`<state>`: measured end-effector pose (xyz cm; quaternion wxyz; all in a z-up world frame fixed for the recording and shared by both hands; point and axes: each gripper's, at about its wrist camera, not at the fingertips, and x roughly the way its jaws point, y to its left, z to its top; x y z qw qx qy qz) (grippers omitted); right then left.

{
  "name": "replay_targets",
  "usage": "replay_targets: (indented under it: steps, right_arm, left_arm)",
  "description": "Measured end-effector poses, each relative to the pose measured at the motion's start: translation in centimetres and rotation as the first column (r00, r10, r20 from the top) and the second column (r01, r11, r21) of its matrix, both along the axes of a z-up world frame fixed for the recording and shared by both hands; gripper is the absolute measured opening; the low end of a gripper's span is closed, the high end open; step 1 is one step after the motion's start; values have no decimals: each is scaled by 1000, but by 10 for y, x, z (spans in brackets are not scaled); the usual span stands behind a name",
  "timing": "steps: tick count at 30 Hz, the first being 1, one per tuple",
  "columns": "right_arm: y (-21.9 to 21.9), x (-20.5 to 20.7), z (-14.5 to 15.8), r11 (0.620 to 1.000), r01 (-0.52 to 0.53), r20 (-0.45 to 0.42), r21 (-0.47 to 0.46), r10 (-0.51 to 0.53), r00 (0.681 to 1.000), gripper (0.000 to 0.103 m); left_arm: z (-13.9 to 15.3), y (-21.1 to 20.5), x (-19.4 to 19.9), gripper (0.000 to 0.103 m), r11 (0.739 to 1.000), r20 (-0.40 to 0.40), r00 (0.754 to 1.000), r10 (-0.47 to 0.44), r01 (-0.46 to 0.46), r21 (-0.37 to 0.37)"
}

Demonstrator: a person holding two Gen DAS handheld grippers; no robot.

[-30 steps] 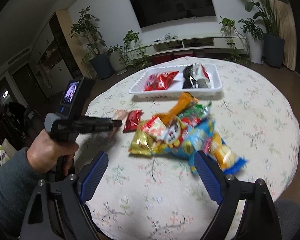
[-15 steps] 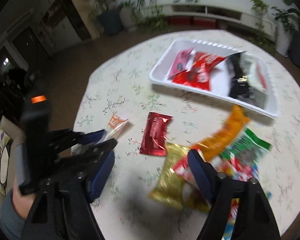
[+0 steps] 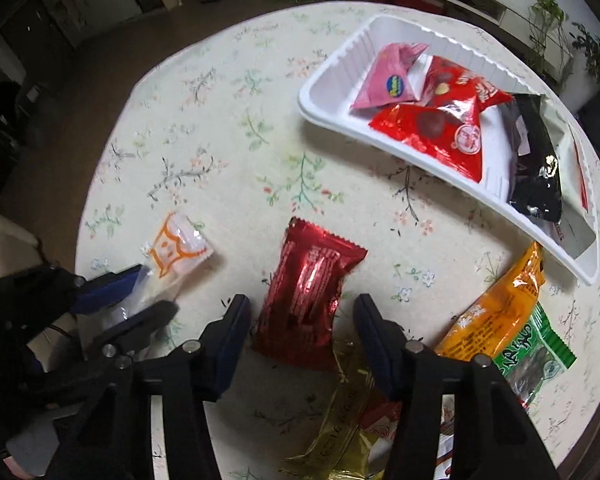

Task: Organize snacks
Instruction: 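Close the right tool on the red foil packet while the left tool holds the clear packet, then carry the clear packet and red foil packet over the white tray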

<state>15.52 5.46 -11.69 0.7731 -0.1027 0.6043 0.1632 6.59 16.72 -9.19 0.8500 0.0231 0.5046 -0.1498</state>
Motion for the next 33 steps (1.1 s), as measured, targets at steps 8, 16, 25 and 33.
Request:
replay_targets:
  steps: [8, 16, 25, 33]
  right_arm:
    - [9, -5, 0, 998, -44, 2, -48, 44, 999, 46]
    - [10, -8, 7, 1000, -30, 6, -10, 30, 1000, 24]
    - [-17, -3, 21, 984, 29, 16, 176, -32, 999, 21]
    - [-39, -14, 37, 954, 63, 38, 294, -78, 996, 21]
  left_arm:
    - [1, -5, 2, 22, 999, -8, 1000, -24, 24, 29]
    - [0, -4, 6, 21, 1000, -17, 999, -28, 28, 11]
    - [1, 4, 4, 20, 999, -19, 1000, -5, 4, -38]
    - [2, 11, 2, 19, 995, -23, 999, 22, -24, -92]
